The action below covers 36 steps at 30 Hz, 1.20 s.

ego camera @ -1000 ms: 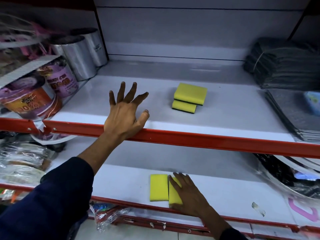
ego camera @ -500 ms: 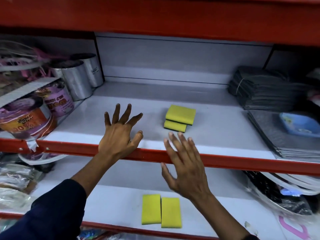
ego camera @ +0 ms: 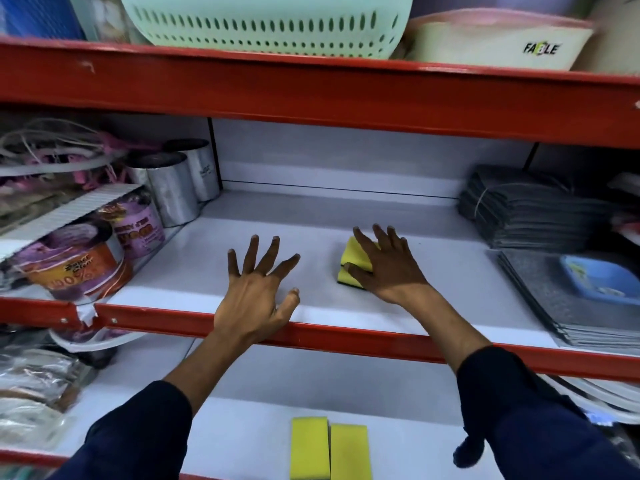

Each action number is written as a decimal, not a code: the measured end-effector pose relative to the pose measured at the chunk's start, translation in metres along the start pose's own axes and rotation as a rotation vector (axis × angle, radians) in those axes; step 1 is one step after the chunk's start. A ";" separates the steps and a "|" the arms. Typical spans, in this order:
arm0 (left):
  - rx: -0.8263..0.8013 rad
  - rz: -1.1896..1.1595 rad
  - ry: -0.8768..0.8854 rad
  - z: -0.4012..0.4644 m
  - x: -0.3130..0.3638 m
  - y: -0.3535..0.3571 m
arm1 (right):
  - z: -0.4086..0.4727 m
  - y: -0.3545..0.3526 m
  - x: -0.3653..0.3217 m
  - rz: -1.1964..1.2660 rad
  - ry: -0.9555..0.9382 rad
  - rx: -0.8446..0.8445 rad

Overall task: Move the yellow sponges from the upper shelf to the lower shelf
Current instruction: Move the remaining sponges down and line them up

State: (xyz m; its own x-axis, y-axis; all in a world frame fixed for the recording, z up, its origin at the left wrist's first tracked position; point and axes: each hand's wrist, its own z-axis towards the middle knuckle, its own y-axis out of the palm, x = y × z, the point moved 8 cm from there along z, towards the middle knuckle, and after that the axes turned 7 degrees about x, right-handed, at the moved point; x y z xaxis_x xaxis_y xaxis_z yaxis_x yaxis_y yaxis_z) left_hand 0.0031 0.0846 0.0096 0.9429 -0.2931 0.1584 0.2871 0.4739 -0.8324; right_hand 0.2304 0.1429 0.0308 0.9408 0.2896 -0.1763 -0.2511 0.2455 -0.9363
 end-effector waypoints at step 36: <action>0.076 0.155 0.184 -0.009 0.105 0.018 | -0.251 0.118 0.055 0.073 0.428 0.248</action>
State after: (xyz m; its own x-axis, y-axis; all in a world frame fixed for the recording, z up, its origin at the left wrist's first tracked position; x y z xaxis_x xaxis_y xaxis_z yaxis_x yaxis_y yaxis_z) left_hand 0.1058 0.0547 0.0067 0.9319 -0.3553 -0.0735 0.1600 0.5842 -0.7957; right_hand 0.3094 -0.0446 -0.1654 0.9151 -0.0784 -0.3956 -0.3172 0.4661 -0.8260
